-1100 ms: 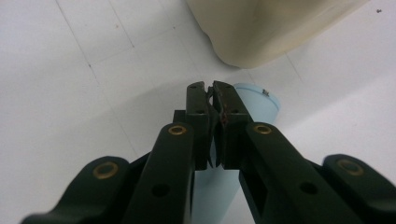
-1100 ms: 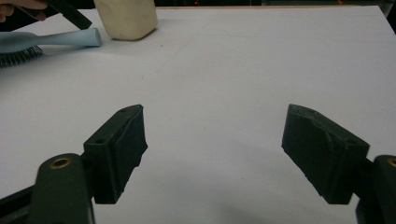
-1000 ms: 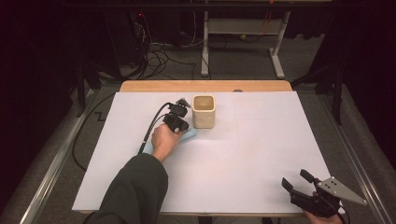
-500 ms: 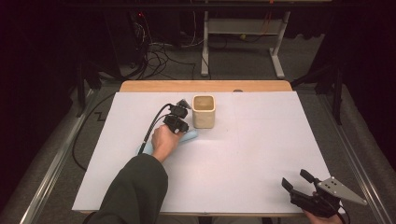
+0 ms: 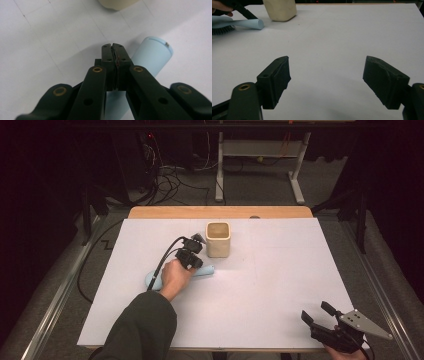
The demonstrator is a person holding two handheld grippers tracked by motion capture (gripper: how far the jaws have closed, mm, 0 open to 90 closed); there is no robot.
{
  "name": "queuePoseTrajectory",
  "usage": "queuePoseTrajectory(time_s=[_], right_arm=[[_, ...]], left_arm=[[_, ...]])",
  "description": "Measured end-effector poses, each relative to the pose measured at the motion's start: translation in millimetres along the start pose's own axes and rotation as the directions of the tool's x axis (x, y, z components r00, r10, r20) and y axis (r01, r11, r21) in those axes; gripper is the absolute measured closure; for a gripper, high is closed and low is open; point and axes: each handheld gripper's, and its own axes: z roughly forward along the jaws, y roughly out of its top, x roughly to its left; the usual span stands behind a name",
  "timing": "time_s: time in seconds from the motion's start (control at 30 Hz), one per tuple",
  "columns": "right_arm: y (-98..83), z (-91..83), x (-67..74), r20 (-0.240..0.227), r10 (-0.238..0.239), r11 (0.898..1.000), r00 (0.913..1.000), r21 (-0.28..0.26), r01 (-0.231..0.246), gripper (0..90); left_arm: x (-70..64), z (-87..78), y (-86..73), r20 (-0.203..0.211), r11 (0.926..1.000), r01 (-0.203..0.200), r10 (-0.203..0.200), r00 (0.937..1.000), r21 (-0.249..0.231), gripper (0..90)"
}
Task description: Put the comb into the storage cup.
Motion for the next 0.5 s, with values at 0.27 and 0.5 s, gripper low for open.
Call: queuePoseTrajectory(time_s=[0.27, 0.5], right_arm=[[0.1, 0.8, 0.6, 0.001, -0.002, 1.0, 1.0, 0.001, 0.002, 22.1], [0.0, 0.6, 0.5, 0.001, -0.001, 1.0, 1.0, 0.0, 0.001, 22.1]], left_arm=[[-5.1, -0.8, -7.3, 0.019, 0.9998, -0.019, 0.019, 0.9996, 0.001, 87.9], [-15.9, -2.9, -13.0, 0.023, 0.998, -0.064, 0.064, 0.9977, -0.003, 87.7]])
